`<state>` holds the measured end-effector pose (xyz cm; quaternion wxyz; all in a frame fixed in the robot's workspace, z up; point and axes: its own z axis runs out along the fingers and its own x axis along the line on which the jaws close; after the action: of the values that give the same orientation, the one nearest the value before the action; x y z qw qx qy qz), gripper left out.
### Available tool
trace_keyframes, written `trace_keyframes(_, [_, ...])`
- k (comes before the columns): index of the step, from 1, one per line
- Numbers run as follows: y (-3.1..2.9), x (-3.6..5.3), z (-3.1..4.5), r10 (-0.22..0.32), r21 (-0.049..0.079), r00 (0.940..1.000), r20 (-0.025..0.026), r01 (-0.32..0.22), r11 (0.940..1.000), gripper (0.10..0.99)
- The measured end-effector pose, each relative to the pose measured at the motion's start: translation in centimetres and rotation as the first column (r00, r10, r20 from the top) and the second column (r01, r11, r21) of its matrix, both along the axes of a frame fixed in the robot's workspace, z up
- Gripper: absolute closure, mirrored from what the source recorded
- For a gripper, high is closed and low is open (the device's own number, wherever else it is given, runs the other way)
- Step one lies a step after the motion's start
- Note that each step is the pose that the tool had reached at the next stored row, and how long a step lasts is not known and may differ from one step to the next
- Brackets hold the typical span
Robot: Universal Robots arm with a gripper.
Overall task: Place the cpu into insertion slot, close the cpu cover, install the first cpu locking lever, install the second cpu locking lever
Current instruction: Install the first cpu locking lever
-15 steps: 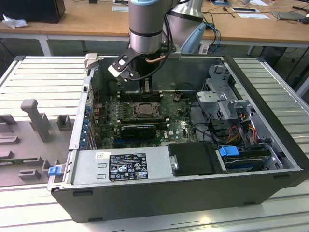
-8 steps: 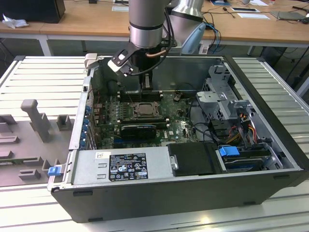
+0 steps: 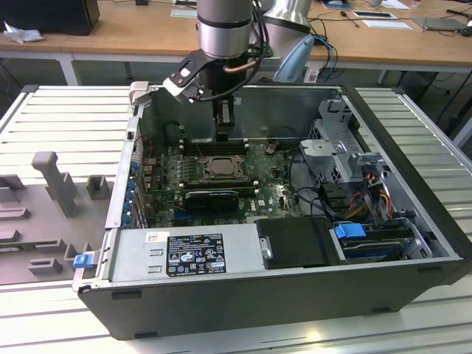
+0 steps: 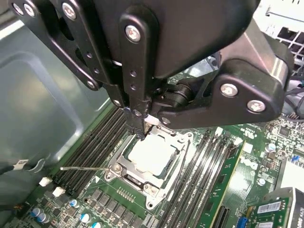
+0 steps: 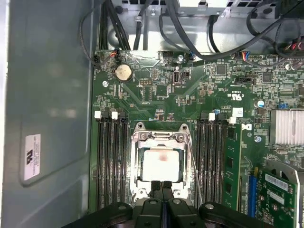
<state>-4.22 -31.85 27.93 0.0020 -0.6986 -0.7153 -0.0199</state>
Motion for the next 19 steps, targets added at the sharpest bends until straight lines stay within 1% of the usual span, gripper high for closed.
trace_keyframes(1, [0.0,0.0,0.73,0.0,0.0,1.0,0.0001,0.0,1.0,0.98])
trace_keyframes(2, [0.0,0.0,0.95,0.001,0.0,1.0,0.0,-0.001,1.0,0.98])
trace_keyframes(4, [0.0,0.0,2.03,0.001,0.0,1.0,0.0,-0.001,1.0,0.98])
trace_keyframes(5, [0.0,0.0,2.29,0.002,0.0,1.0,0.0,-0.002,1.0,0.98])
trace_keyframes(6, [0.0,0.0,2.77,0.003,0.0,1.0,0.0,-0.003,1.0,0.98])
trace_keyframes(7, [0.0,0.0,2.99,0.008,0.0,1.0,0.0002,-0.008,1.0,0.98])
trace_keyframes(8, [0.0,0.0,3.0,0.017,0.0,0.9999,0.0004,-0.017,0.9999,0.98])
trace_keyframes(9, [0.0,0.0,3.0,0.034,0.0,0.9994,0.0004,-0.034,0.9994,0.98])
trace_keyframes(10, [0.0,0.0,3.0,0.065,0.0,0.9979,0.0003,-0.065,0.9979,0.98])
trace_keyframes(12, [0.0,0.0,2.96,0.101,0.0,0.9949,0.0003,-0.101,0.9949,0.98])
trace_keyframes(14, [0.0,0.0,2.73,0.142,0.0,0.9898,0.0003,-0.142,0.9898,0.98])
trace_keyframes(15, [0.0,0.0,2.53,0.167,0.0,0.986,0.0003,-0.167,0.986,0.98])
trace_keyframes(17, [0.0,0.0,2.04,0.229,0.0,0.9734,0.0002,-0.229,0.9734,0.98])
trace_keyframes(18, [0.0,0.0,1.78,0.266,0.0,0.964,0.0003,-0.266,0.964,0.98])
trace_keyframes(19, [0.0,0.0,1.69,0.284,0.0,0.9589,0.0004,-0.284,0.9589,0.98])
